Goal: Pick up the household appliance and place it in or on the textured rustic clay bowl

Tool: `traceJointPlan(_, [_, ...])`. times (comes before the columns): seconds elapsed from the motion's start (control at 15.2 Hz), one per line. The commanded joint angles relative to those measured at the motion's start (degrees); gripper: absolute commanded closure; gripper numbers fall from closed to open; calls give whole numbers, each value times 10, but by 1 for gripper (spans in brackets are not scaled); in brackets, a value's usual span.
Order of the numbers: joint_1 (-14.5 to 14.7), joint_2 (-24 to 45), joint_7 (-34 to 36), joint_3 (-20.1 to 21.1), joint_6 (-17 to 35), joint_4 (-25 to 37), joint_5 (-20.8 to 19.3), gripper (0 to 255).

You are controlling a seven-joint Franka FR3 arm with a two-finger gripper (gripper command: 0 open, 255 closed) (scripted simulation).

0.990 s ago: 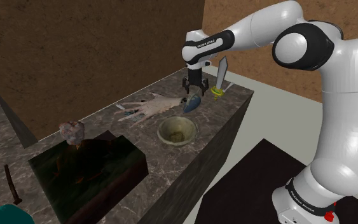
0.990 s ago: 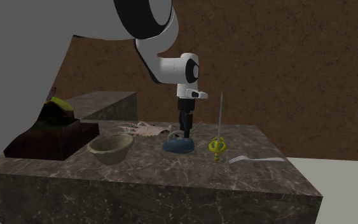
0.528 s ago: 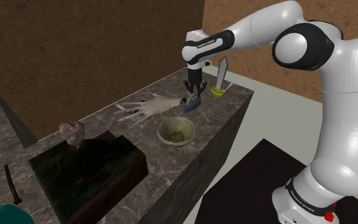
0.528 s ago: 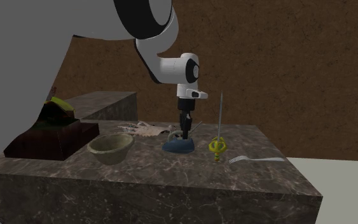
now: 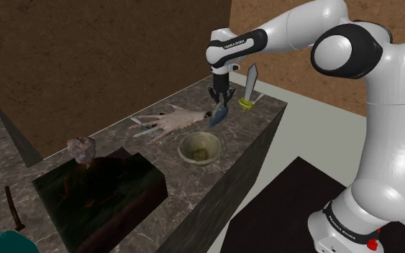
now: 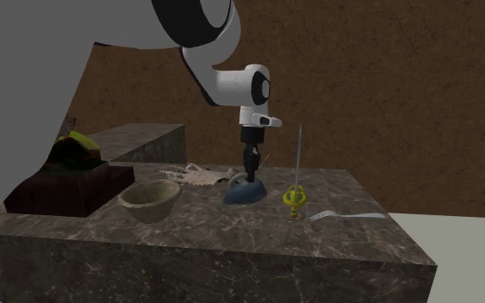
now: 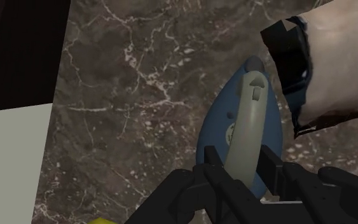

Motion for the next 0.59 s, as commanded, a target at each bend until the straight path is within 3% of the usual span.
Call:
traceJointPlan(0.0, [0,-5,0,0,-13,8,1,255])
traceJointPlan(0.53, [0,-23,-2,1,-66,43,3,255])
